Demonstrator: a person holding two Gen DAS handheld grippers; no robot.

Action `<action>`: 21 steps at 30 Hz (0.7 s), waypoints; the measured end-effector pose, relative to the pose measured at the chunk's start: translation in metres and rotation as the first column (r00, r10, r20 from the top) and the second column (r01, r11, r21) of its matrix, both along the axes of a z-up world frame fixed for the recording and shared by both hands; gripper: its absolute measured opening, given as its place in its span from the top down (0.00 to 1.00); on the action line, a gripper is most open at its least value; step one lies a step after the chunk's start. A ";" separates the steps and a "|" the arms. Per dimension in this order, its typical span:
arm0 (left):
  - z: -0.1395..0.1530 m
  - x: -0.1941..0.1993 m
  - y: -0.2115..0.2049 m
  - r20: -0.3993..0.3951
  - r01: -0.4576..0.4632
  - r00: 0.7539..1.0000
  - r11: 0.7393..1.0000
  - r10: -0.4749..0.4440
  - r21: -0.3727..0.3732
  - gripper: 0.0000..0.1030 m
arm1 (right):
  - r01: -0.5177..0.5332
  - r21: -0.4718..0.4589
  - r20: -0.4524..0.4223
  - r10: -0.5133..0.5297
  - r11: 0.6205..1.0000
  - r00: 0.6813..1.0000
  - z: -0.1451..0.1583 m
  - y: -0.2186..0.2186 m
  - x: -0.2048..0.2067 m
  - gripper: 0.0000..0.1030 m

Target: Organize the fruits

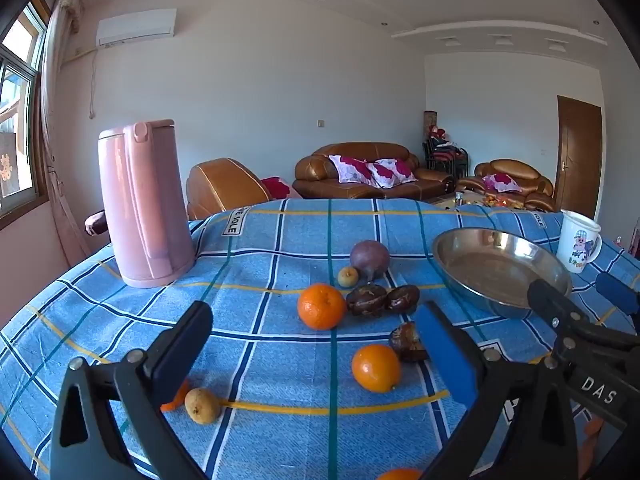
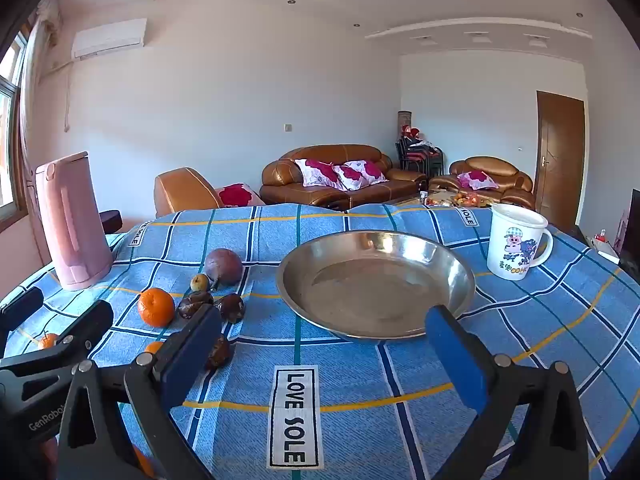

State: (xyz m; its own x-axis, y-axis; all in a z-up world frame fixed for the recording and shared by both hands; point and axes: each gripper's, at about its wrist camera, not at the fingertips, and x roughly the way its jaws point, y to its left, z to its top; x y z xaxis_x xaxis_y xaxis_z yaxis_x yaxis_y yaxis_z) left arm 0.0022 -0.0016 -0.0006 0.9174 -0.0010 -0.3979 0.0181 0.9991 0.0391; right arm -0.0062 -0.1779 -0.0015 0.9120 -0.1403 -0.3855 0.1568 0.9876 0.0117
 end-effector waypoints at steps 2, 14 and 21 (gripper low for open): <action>0.001 0.000 -0.001 -0.001 0.014 1.000 1.000 -0.014 -0.014 0.00 | -0.001 0.002 -0.005 0.001 1.000 1.000 0.000 0.000 0.000 0.01; 0.000 -0.006 0.003 0.023 0.013 1.000 0.999 -0.012 -0.039 0.00 | 0.002 0.005 -0.006 -0.002 1.000 1.000 0.000 -0.001 0.001 0.01; 0.001 -0.006 0.004 0.019 0.011 1.000 0.999 -0.010 -0.039 0.00 | 0.003 0.010 -0.006 -0.003 1.000 1.000 0.000 -0.002 0.001 0.01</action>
